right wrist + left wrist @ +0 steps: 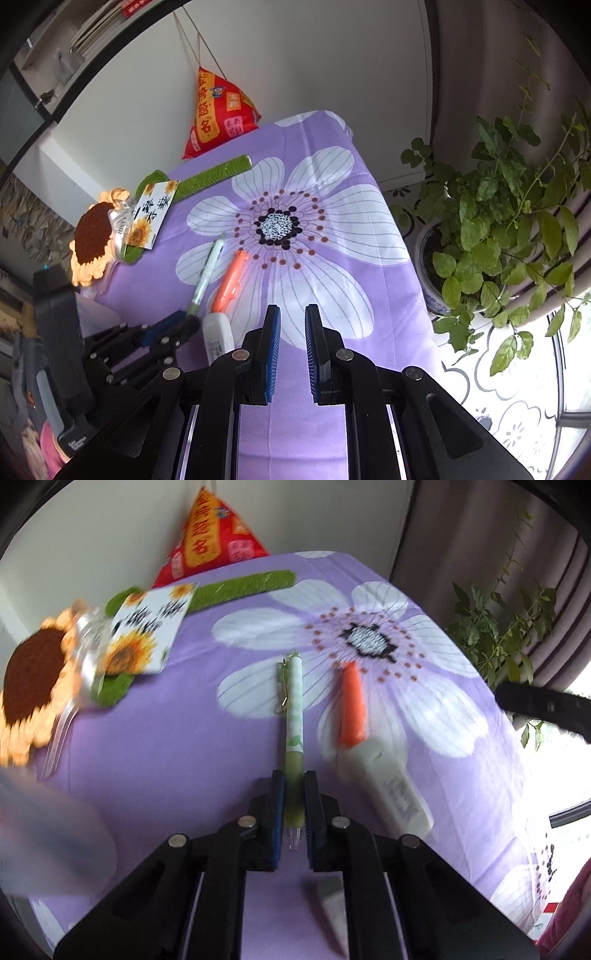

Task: Organize stationery
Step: 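Close the left tool on the green pen while the right tool grasps the orange marker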

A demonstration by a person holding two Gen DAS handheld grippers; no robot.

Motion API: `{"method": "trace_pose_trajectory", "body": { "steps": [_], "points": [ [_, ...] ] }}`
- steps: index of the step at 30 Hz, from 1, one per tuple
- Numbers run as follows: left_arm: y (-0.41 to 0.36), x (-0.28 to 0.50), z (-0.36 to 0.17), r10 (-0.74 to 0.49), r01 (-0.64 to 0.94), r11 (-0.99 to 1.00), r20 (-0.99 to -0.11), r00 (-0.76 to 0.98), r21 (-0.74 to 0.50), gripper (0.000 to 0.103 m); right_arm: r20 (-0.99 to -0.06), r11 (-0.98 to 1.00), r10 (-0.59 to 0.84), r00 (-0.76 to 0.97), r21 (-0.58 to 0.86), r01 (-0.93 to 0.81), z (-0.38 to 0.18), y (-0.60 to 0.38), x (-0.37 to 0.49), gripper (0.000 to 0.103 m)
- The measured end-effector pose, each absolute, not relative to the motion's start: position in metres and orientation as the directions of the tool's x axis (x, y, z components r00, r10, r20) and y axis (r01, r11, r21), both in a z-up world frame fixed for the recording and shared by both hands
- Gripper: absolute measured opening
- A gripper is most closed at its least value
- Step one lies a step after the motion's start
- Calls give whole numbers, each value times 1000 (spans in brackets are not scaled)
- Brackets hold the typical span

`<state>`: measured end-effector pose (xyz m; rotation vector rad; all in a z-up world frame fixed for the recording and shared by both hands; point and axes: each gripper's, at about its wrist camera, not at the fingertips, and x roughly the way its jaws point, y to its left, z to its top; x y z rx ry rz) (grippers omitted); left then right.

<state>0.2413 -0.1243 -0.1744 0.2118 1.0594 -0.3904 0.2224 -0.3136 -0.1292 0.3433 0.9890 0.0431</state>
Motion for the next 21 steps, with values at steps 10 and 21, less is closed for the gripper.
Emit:
{"method": "trace_pose_trajectory", "body": {
  "steps": [10, 21],
  "points": [
    [-95, 204, -171, -188, 393, 919, -890, 415, -11, 21, -843, 936, 264, 468, 341, 87, -137, -280, 278, 12],
    [-109, 240, -171, -177, 380, 925, -874, 452, 10, 37, -880, 933, 264, 395, 336, 125, -157, -261, 312, 30]
  ]
}}
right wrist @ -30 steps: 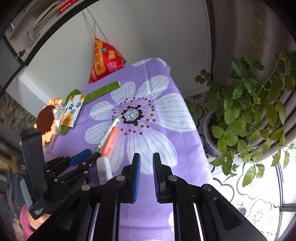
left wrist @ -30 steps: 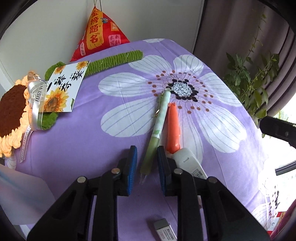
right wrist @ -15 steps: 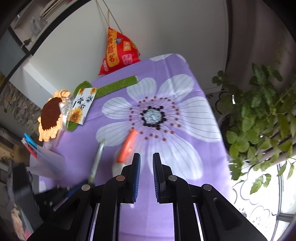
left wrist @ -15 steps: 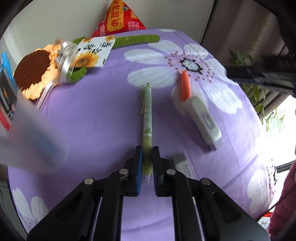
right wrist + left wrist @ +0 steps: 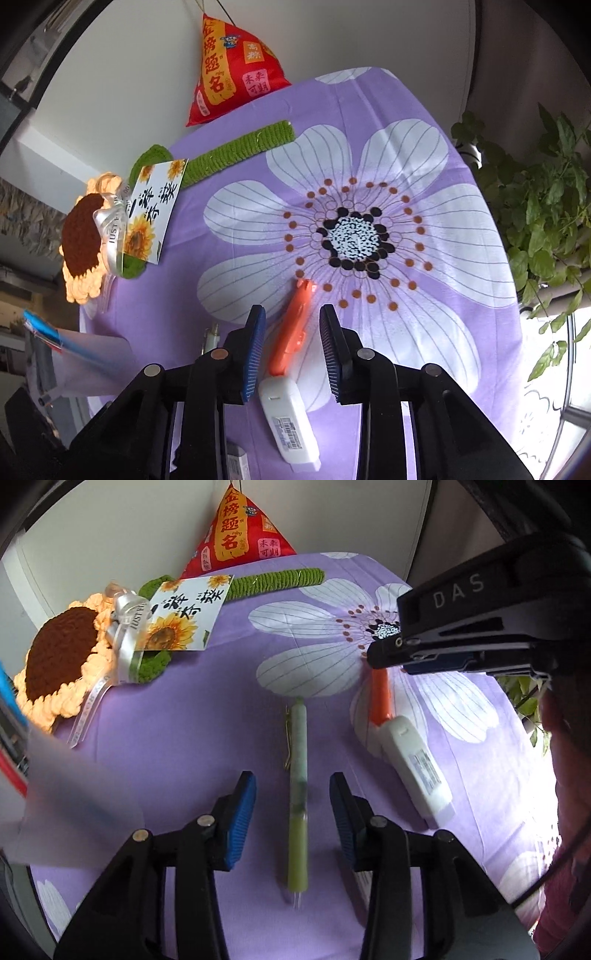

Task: Organize stationery
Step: 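Close the left tool on the green pen while the right tool grasps the orange marker, then carry the green pen to the frosted cup with the left tool while the right drops the orange marker in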

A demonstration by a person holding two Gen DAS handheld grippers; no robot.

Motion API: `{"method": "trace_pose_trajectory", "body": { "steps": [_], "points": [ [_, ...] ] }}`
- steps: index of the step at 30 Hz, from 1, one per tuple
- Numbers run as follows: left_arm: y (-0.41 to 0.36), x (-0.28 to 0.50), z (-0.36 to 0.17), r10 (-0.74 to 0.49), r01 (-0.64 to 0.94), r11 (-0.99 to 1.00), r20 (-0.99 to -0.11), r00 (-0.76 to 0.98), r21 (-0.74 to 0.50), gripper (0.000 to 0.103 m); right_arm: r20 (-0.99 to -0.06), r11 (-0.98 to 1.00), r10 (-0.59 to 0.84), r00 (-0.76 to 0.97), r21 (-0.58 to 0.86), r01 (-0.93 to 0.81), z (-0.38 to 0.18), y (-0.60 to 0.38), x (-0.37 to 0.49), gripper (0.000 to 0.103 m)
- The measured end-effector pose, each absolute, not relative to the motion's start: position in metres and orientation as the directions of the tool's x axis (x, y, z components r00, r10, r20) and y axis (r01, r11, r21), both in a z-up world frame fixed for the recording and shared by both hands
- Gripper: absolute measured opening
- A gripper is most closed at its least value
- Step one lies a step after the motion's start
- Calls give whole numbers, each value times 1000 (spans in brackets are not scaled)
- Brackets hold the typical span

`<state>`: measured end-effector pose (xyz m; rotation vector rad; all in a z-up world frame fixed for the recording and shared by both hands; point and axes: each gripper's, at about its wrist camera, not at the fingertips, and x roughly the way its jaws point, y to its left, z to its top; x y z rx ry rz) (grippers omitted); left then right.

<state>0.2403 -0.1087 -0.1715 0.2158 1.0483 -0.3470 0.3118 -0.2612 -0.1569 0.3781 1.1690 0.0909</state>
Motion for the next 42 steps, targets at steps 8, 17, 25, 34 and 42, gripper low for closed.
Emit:
{"method": "trace_pose_trajectory", "body": {
  "steps": [8, 17, 25, 34, 42],
  "points": [
    [-117, 255, -175, -187, 379, 926, -874, 449, -4, 23, -907, 950, 224, 356, 285, 129, -170, -245, 320, 30],
    [-109, 248, -158, -261, 365, 927, -852, 454, -89, 11, -856, 932, 287, 431, 353, 80, -155, -251, 305, 15],
    [-95, 210, -115, -320, 377, 919, -778, 541, -117, 11, -790, 941, 281, 544, 339, 7, -108, -250, 258, 15],
    [-75, 179, -77, -336, 366, 923, -705, 624, -116, 10, -753, 938, 294, 589, 344, -28, -80, -243, 224, 15],
    [-41, 154, -41, -326, 322, 939, -626, 709, -124, 10, -732, 941, 303, 611, 330, -72, -62, -230, 202, 15]
  ]
}}
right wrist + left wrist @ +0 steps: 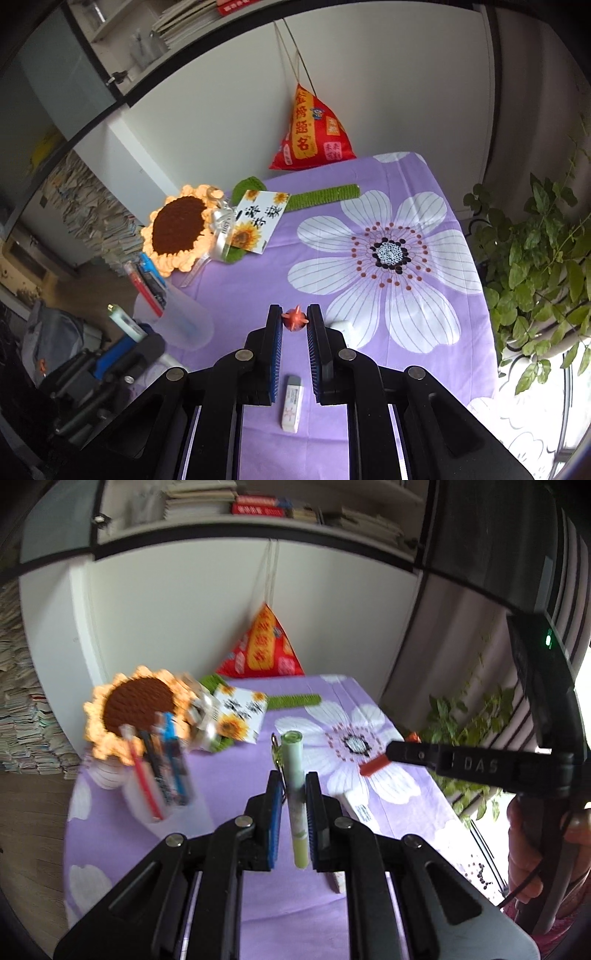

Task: Organize stationery
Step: 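Carry the green pen to the frosted cup with the left tool while the right drops the orange marker in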

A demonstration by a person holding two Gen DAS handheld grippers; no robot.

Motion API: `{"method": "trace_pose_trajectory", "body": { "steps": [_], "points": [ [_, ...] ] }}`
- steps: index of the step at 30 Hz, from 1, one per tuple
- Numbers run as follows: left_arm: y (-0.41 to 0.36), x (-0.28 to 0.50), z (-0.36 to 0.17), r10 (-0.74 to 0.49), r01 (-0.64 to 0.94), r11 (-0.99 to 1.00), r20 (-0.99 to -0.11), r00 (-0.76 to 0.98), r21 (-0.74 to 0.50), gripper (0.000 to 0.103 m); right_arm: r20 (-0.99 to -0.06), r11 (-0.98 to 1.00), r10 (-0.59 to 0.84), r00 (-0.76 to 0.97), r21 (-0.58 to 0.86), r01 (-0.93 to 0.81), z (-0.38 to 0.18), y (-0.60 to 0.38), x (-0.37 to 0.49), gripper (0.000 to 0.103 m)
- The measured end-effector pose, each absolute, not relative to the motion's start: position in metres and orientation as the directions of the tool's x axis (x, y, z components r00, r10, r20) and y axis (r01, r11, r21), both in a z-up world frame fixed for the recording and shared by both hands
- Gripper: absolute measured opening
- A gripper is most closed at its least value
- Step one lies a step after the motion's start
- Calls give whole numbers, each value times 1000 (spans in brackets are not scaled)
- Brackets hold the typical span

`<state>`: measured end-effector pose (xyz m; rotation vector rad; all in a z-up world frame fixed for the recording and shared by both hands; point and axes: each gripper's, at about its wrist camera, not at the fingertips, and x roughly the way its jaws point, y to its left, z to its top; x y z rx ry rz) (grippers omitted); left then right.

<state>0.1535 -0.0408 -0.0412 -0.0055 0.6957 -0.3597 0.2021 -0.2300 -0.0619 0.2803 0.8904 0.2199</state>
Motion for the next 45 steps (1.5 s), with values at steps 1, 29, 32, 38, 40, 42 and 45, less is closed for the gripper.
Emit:
{"method": "trace_pose_trajectory", "body": {
  "steps": [1, 29, 32, 38, 40, 42, 45],
  "points": [
    [-35, 151, -37, -316, 310, 943, -614, 723, -120, 10, -728, 941, 306, 613, 328, -81, -59, -227, 200, 15],
    [78, 147, -7, -185, 113, 979, -514, 838, -169, 10, -730, 915, 397, 556, 268, -302, -43, -78, 219, 15],
    [81, 150, -9, -191, 118, 978, -515, 836, -172, 10, -746, 919, 385, 543, 258, -297, -51, -68, 225, 15],
    [88, 156, -13, -201, 119, 975, -521, 830, -187, 10, -776, 931, 352, 523, 232, -283, -63, -56, 235, 15],
    [90, 158, -14, -203, 119, 975, -523, 828, -190, 10, -786, 934, 342, 515, 224, -278, -67, -54, 237, 15],
    [91, 158, -14, -204, 118, 974, -523, 828, -192, 10, -790, 937, 334, 514, 217, -275, -69, -52, 238, 15],
    [92, 158, -14, -203, 118, 974, -521, 829, -191, 10, -792, 940, 324, 517, 208, -272, -70, -49, 239, 15]
  ]
}}
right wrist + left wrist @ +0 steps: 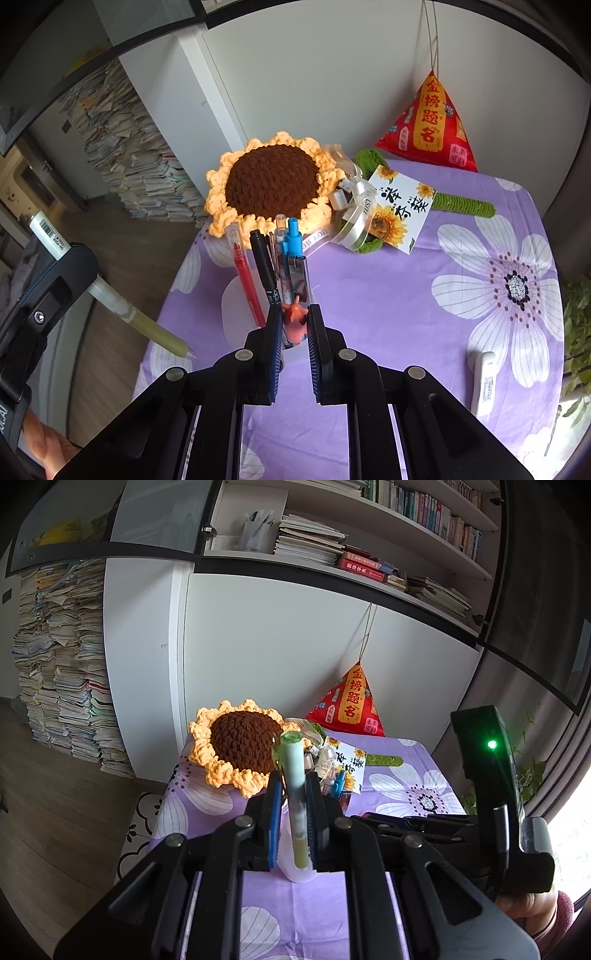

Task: Organize stationery
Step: 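Carry the green pen to the frosted cup with the left tool while the right drops the orange marker in, then release the green pen into the frosted cup with the left tool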

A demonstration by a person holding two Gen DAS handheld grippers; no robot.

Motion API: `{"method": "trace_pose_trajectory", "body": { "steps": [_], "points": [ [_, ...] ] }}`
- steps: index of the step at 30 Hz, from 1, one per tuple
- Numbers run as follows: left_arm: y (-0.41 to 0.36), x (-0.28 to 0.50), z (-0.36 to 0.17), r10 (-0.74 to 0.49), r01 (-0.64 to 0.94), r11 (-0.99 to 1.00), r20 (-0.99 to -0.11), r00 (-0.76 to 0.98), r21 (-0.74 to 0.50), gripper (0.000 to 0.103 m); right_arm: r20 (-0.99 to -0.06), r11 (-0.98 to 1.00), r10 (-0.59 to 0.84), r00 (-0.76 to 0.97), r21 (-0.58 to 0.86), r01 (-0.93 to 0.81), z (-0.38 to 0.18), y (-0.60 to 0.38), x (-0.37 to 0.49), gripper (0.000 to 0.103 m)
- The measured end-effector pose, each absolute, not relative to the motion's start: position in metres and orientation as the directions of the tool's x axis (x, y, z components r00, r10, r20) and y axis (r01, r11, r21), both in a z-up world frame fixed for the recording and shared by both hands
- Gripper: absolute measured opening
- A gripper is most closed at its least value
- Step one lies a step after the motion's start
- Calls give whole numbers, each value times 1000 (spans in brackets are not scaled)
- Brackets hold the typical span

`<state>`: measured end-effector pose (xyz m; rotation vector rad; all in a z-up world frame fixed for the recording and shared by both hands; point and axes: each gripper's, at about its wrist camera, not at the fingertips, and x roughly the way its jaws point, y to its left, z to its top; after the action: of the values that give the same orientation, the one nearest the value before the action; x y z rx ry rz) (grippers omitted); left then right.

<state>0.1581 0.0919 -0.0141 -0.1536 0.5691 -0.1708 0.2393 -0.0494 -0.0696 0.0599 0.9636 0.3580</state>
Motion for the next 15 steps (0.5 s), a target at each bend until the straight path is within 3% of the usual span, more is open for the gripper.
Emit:
{"method": "trace_pose_trajectory", "body": {
  "steps": [15],
  "points": [
    [83, 162, -5, -207, 138, 975, -504, 838, -172, 10, -770, 943, 331, 545, 243, -229, -64, -85, 219, 15]
  ]
}}
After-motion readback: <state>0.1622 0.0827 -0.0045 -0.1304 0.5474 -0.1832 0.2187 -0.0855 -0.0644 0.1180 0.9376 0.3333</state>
